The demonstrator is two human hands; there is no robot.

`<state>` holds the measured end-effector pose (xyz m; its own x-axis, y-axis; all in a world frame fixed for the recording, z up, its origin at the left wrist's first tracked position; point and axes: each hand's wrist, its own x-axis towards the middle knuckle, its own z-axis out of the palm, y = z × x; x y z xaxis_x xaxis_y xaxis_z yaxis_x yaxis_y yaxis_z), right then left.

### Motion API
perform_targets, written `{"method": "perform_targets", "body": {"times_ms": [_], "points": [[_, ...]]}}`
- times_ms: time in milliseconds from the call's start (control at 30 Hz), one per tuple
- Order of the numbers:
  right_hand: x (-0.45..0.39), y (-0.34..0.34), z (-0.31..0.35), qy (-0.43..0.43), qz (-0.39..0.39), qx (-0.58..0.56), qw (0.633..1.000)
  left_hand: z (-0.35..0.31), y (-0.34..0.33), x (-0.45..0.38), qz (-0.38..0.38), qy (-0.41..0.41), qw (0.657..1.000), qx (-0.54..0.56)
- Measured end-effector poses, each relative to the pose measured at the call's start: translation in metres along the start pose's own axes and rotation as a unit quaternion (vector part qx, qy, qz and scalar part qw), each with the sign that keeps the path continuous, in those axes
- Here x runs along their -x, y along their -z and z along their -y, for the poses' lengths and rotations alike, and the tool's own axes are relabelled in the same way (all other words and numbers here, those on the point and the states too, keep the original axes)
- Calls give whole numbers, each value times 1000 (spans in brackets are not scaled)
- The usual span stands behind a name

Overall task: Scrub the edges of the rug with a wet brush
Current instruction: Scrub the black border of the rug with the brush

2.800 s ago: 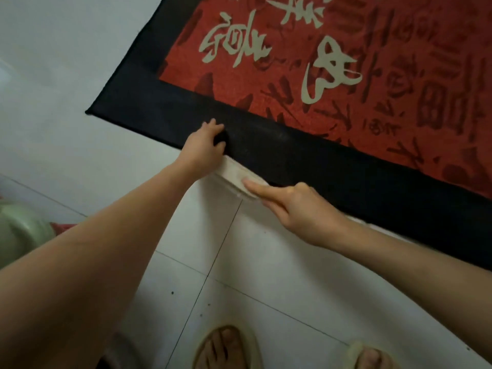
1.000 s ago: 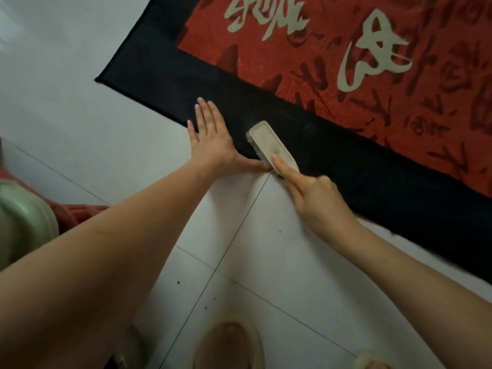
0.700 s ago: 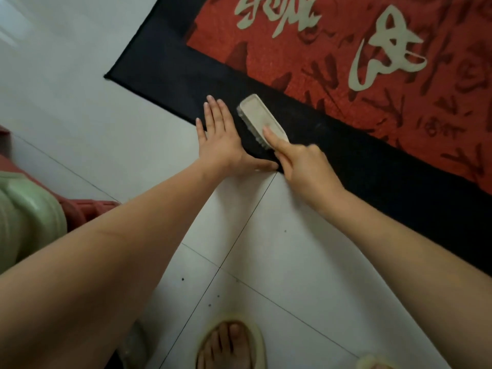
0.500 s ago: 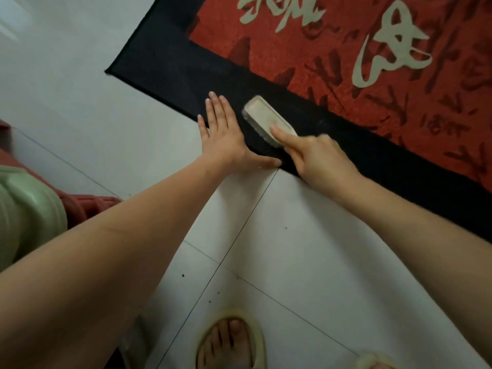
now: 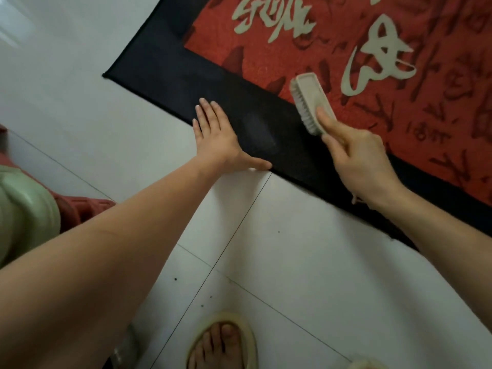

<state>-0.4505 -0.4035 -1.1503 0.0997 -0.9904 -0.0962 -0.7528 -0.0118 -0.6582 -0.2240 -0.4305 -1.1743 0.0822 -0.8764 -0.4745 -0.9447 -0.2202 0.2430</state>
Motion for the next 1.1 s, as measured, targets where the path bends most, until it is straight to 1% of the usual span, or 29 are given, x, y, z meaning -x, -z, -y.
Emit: {"method": "perform_targets", "body": {"times_ms": [67, 133, 200, 233, 267, 300, 333, 367, 400, 433, 500, 533, 567, 600, 633, 667, 700, 733, 800, 867, 933, 1000, 1067, 1100], "points": [[-24, -19, 8, -26, 11, 9, 1000, -7, -4, 5, -8, -7, 1000, 4], [-18, -50, 16, -23, 47, 33, 998, -10, -11, 9, -2, -8, 1000, 24], [11, -63, 27, 30, 127, 35, 991, -5, -19, 11, -7, -5, 999, 40], [19, -56, 26, 56, 167, 39, 984, -3, -21, 11, -9, -8, 999, 42], [16, -43, 20, 74, 192, 67, 976, -1, -21, 11, -10, -9, 999, 42], [5, -29, 11, 73, 191, 125, 971, -2, -21, 12, -8, -11, 999, 40], [-8, -17, 5, 52, 164, 175, 969, -3, -20, 13, -12, -13, 999, 38], [-16, -17, 1, 22, 129, 189, 973, -4, -20, 14, -16, -12, 999, 38], [-15, -25, 4, 3, 90, 166, 982, -5, -19, 13, -16, -10, 999, 39], [-3, -39, 11, -6, 86, 137, 987, -5, -19, 13, -15, -9, 999, 42], [23, -60, 28, 24, 133, 92, 987, -3, -20, 12, -17, -10, 999, 43], [28, -56, 27, 47, 171, 100, 979, -2, -19, 12, -11, -15, 999, 43], [24, -44, 24, 54, 185, 136, 972, -1, -18, 13, -2, -19, 999, 45], [8, -32, 18, 49, 165, 186, 967, -1, -17, 14, 2, -19, 999, 48], [-8, -21, 16, 24, 133, 210, 968, -1, -16, 13, 3, -20, 998, 55], [-19, -18, 15, -2, 103, 209, 973, -1, -16, 13, 4, -20, 997, 68], [-20, -24, 19, -23, 90, 196, 976, -1, -16, 13, -1, -17, 996, 82], [-11, -33, 27, -29, 96, 168, 981, 0, -18, 13, -16, -10, 996, 92], [27, -47, 37, -25, 137, 152, 979, 1, -22, 14, -45, 13, 996, 81], [45, -37, 33, -29, 184, 163, 969, 1, -23, 11, -45, 36, 996, 69], [15, -36, 34, -12, 193, 210, 958, -1, -22, 9, -39, 48, 996, 59], [-30, -55, 55, 40, 169, 232, 957, -4, -20, 6, -24, 49, 997, 57], [-63, -70, 75, 65, 163, 209, 962, -3, -19, 6, -16, 55, 997, 47], [-69, -71, 73, 77, 161, 197, 964, -2, -19, 5, -17, 57, 997, 41]]}}
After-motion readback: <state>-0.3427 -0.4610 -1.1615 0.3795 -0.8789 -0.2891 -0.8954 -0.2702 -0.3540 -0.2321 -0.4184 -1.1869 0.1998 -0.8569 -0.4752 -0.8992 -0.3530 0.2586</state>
